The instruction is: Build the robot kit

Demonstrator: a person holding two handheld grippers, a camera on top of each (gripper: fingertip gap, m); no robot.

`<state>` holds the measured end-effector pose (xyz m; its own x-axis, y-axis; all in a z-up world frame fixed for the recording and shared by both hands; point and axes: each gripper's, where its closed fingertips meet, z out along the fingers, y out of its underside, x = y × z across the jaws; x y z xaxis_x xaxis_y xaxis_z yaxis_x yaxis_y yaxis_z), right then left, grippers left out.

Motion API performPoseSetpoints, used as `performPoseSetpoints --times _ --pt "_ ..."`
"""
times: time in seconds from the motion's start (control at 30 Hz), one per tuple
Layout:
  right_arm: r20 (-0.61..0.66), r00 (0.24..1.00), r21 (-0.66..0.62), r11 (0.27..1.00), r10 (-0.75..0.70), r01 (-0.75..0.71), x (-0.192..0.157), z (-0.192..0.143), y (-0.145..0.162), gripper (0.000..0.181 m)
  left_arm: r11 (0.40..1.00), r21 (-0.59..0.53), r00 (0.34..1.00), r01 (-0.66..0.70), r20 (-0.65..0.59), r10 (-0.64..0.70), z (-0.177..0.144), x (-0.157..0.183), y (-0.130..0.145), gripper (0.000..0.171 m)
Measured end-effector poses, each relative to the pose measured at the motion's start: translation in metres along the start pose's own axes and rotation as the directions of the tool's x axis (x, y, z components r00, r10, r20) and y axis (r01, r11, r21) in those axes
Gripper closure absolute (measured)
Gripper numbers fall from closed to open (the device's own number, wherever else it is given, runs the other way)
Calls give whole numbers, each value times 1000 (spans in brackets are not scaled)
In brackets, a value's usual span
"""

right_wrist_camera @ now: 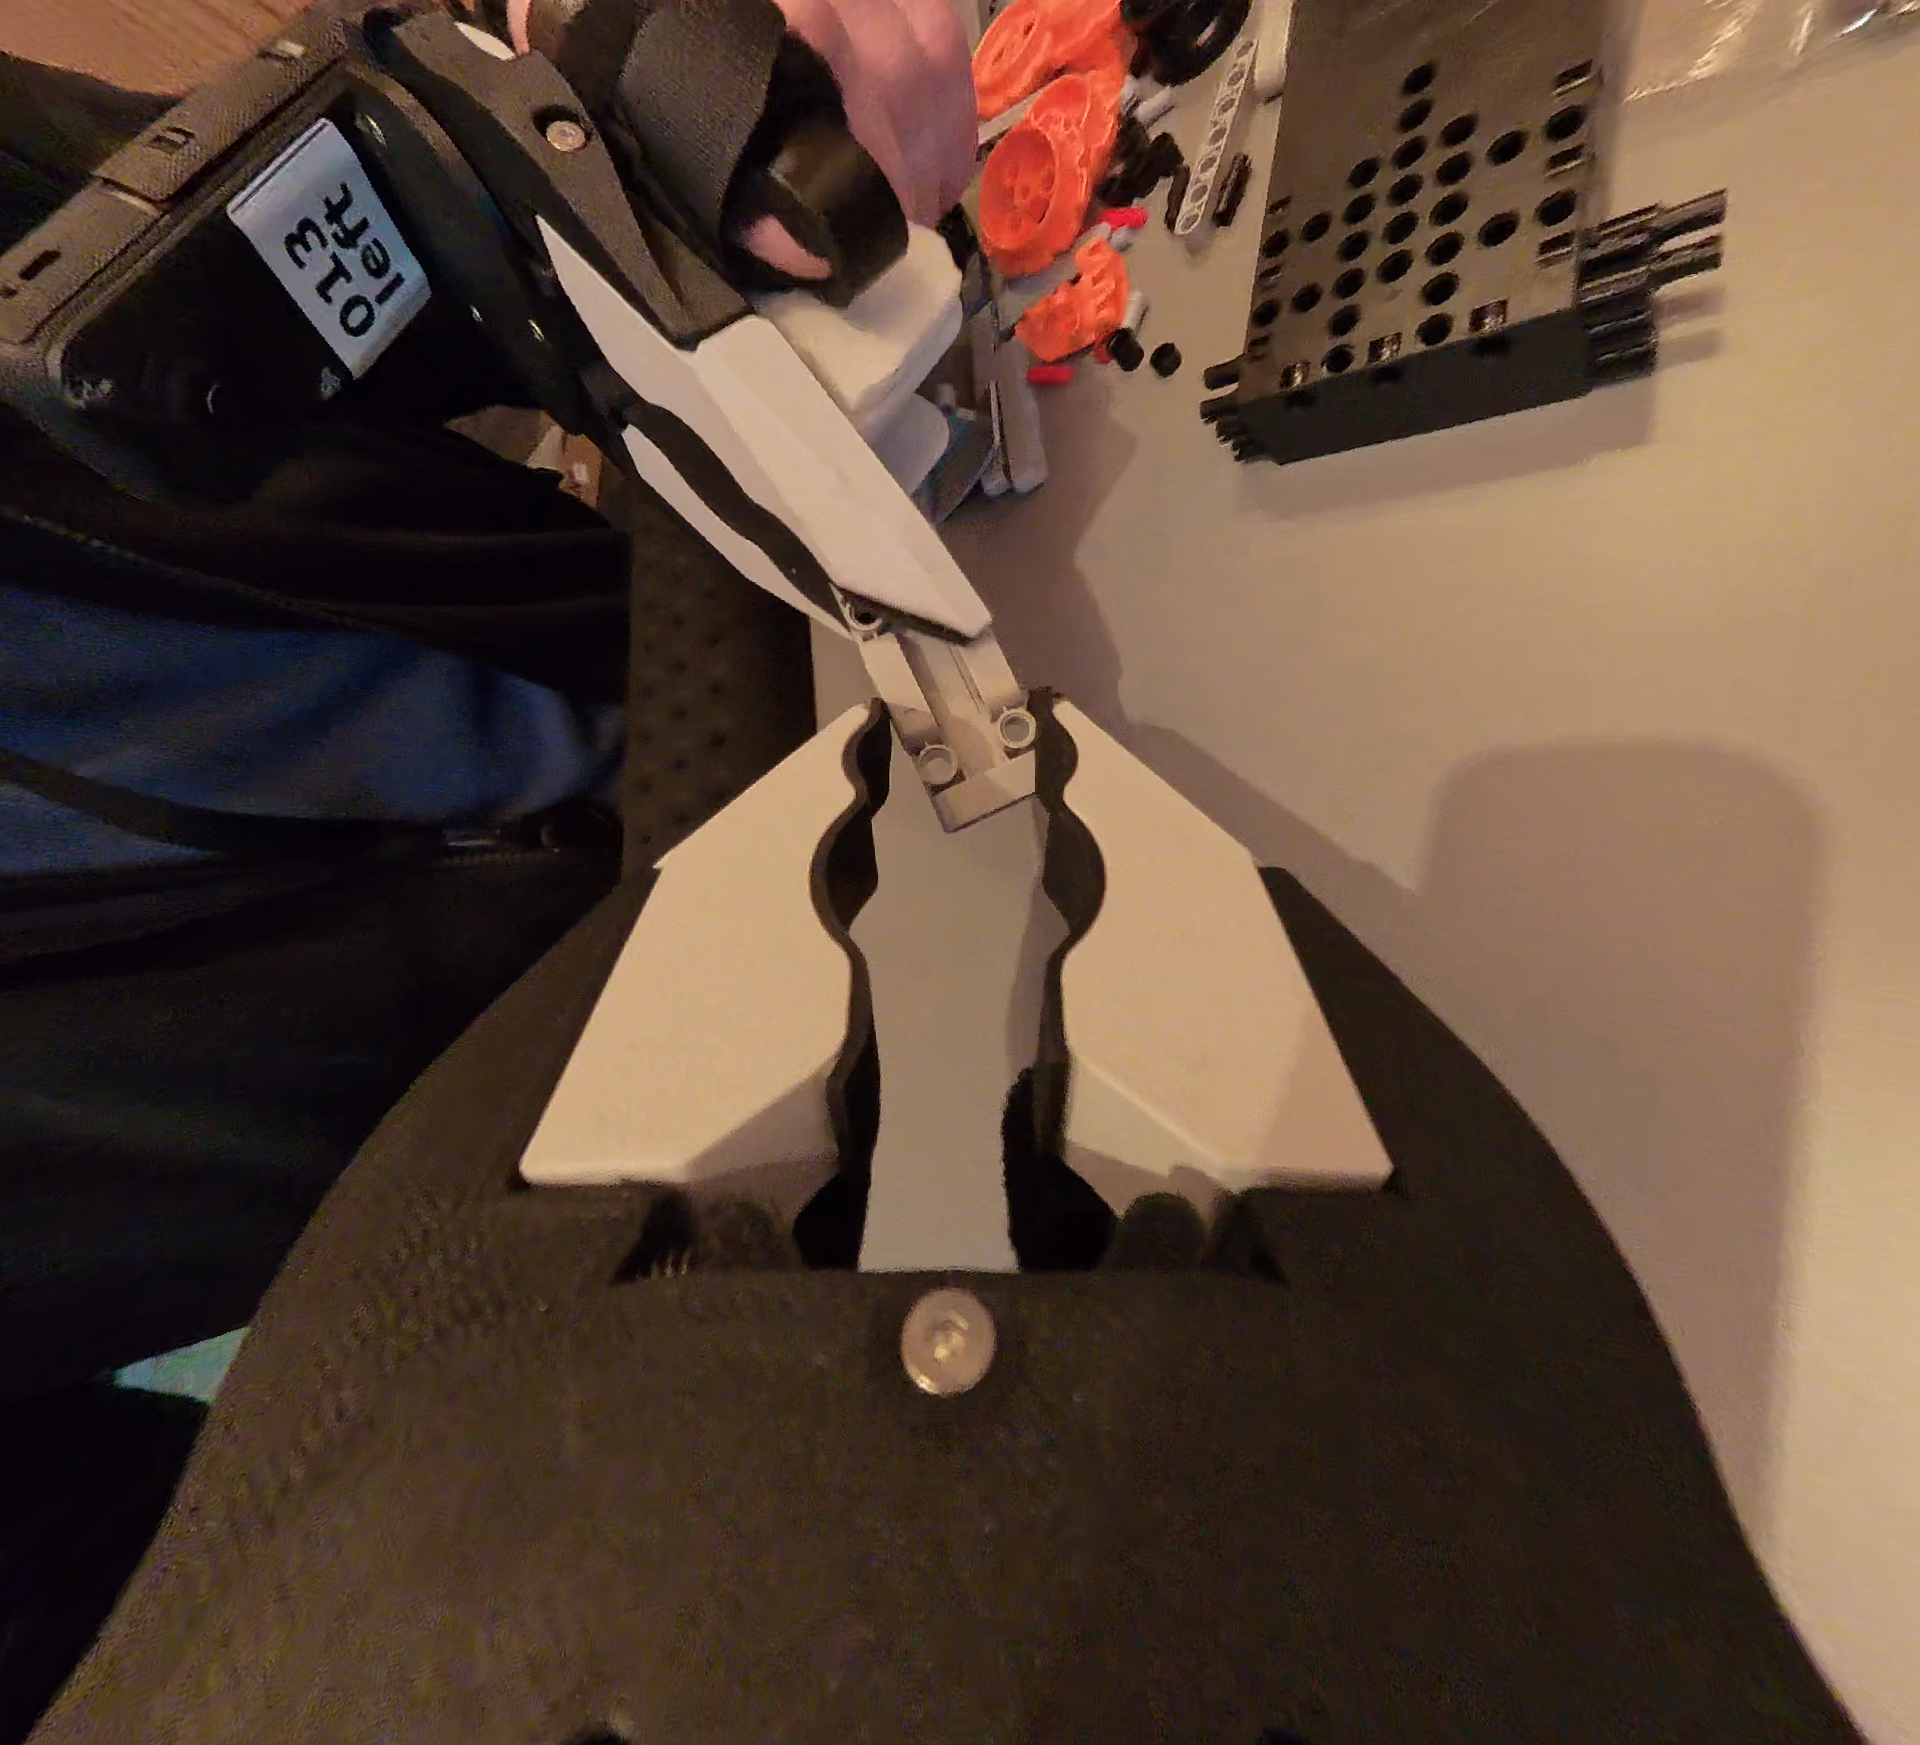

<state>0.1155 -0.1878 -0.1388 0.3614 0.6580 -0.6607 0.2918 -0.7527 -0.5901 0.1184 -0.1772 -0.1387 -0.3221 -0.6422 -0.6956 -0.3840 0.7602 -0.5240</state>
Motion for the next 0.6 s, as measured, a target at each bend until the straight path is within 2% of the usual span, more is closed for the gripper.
performPoseSetpoints --times 0.07,0.1,0.17,0.23,0.27,0.33,0.4,0.43,0.47,0.5,0.57,0.6 --pt "6 1000 16 1000 13 -13 0 -2 -1 154 999 -2 999 34 -25 -34 1 4 -1 166" --pt "5 1000 63 998 5 -6 -1 -6 -8 153 997 1 996 80 -34 -80 1 4 -1 166" --pt "-36 997 177 981 -72 77 -8 -19 -21 145 965 28 962 261 -97 -257 -1 1 -7 166" --pt "-192 967 202 958 -166 204 -9 -31 -24 141 872 59 862 486 -199 -467 -5 -4 -14 166" --pt "-291 926 165 941 -239 294 -10 -34 -21 140 790 67 770 610 -288 -570 -8 -5 -20 166" --pt "-444 814 90 885 -375 457 -20 -37 -22 143 590 84 569 803 -402 -717 -14 -20 -26 166" --pt "-585 648 -73 827 -489 558 -19 -37 -18 143 432 17 374 902 -531 -760 -18 -21 -29 166" --pt "-644 555 -156 801 -527 578 -16 -38 -18 144 364 10 307 931 -560 -770 -18 -24 -30 166" --pt "-681 475 -229 778 -557 585 -12 -39 -18 144 321 -1 259 947 -586 -767 -19 -25 -31 166" --pt "-705 397 -293 751 -588 592 -10 -38 -19 144 305 -27 226 952 -608 -761 -20 -23 -33 166" --pt "-732 247 -387 687 -634 615 -8 -38 -25 145 307 -46 219 950 -601 -768 -18 -20 -33 166" --pt "-724 207 -423 660 -658 620 -9 -35 -26 148 312 -55 217 949 -603 -768 -18 -18 -33 166"
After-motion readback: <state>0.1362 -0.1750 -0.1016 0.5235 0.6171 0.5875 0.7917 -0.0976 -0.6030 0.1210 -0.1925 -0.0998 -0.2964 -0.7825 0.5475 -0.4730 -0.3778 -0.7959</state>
